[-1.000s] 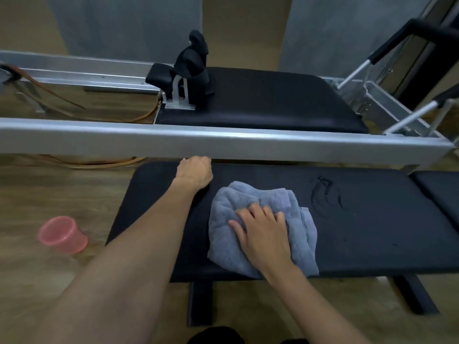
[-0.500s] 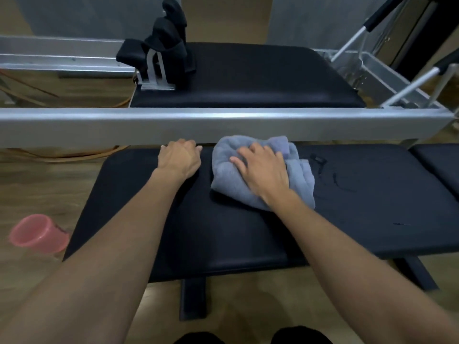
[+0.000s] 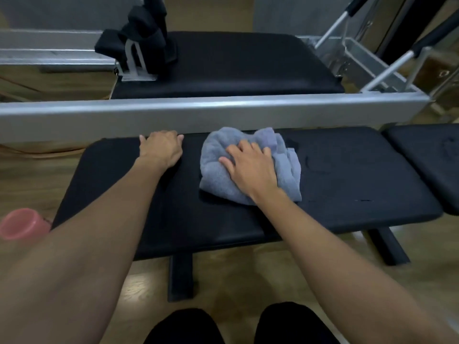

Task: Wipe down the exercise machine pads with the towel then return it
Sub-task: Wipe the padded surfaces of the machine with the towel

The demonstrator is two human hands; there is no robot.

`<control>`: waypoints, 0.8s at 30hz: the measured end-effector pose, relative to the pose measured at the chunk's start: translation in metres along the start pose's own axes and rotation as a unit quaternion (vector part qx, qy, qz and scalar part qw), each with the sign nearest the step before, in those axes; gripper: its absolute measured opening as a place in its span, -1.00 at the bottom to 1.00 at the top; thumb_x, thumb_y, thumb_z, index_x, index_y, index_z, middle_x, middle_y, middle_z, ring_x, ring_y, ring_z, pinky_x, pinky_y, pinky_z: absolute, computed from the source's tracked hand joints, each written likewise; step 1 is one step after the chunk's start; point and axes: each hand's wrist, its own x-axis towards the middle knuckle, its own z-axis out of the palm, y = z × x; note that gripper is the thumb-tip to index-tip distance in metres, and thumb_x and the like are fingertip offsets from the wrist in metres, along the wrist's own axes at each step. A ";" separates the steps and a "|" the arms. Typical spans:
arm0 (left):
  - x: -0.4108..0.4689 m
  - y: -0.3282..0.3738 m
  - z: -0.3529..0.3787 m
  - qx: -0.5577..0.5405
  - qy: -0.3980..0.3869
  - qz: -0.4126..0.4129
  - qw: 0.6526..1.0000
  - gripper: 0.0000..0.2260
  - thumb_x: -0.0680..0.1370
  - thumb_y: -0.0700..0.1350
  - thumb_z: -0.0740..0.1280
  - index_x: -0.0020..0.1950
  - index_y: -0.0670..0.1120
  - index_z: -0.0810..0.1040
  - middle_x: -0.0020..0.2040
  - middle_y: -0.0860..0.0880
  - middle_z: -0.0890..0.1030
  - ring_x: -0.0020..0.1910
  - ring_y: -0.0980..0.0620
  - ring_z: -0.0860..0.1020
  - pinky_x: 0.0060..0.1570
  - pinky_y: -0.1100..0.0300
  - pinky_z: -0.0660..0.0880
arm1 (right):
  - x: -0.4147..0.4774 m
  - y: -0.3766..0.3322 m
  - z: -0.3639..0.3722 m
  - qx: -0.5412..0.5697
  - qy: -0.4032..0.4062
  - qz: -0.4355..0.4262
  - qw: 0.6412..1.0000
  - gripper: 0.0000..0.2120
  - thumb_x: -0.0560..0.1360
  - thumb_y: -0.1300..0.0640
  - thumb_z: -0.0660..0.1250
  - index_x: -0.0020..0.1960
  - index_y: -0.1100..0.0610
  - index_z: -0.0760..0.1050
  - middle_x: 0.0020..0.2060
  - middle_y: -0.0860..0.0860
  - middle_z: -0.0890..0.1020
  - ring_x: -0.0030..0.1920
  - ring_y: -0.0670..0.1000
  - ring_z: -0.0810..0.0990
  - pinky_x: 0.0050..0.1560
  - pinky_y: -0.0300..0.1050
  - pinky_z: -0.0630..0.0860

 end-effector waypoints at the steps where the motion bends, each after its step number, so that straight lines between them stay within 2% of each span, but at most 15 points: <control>1: -0.001 0.005 0.001 0.000 0.003 0.004 1.000 -0.58 0.66 0.04 -0.01 0.23 -0.18 0.51 0.23 -0.27 0.54 0.24 -0.29 0.45 0.37 -0.29 0.14 | -0.017 0.002 -0.006 0.003 0.000 0.002 1.000 -0.67 0.60 -0.16 0.09 0.07 0.00 0.53 0.07 0.05 0.58 0.06 0.10 0.52 0.02 0.10 0.33; 6: -0.006 0.048 -0.002 -0.011 -0.019 0.033 0.999 -0.58 0.65 0.07 0.00 0.20 -0.16 0.52 0.22 -0.24 0.56 0.23 -0.27 0.46 0.36 -0.26 0.19 | -0.086 0.015 -0.030 0.010 0.001 0.026 1.000 -0.68 0.60 -0.18 0.07 0.02 -0.05 0.53 -0.03 -0.02 0.58 -0.06 0.03 0.53 -0.06 0.05 0.39; 9: -0.003 0.077 -0.002 -0.024 -0.031 0.061 0.997 -0.58 0.65 0.08 0.01 0.22 -0.14 0.52 0.23 -0.21 0.56 0.24 -0.24 0.47 0.36 -0.24 0.20 | -0.093 0.021 -0.033 0.018 -0.004 0.034 0.999 -0.67 0.60 -0.19 0.05 0.01 -0.07 0.52 -0.06 -0.05 0.58 -0.08 0.02 0.53 -0.06 0.05 0.43; 16: 0.006 0.095 0.006 -0.007 0.001 0.063 0.998 -0.54 0.65 0.10 0.00 0.18 -0.18 0.54 0.20 -0.27 0.57 0.20 -0.30 0.49 0.26 -0.23 0.34 | -0.034 0.044 -0.022 0.001 -0.014 0.014 1.000 -0.66 0.60 -0.18 0.07 0.05 -0.03 0.55 0.01 0.02 0.60 0.00 0.08 0.54 -0.04 0.11 0.39; 20: 0.009 0.092 0.016 -0.013 0.026 0.067 0.997 -0.55 0.64 0.09 -0.01 0.15 -0.17 0.55 0.16 -0.25 0.59 0.17 -0.29 0.51 0.27 -0.23 0.30 | 0.017 0.065 -0.003 0.017 0.011 0.019 1.000 -0.64 0.60 -0.17 0.07 0.08 -0.01 0.55 0.01 0.05 0.60 -0.01 0.12 0.54 -0.06 0.09 0.35; 24: 0.010 0.088 0.026 0.003 0.045 0.071 0.996 -0.57 0.65 0.07 -0.01 0.14 -0.16 0.56 0.15 -0.23 0.60 0.16 -0.28 0.51 0.29 -0.23 0.25 | 0.079 0.082 0.017 0.004 0.003 0.035 0.999 -0.60 0.62 -0.17 0.01 0.16 0.00 0.53 0.10 0.08 0.59 0.06 0.15 0.54 -0.02 0.12 0.36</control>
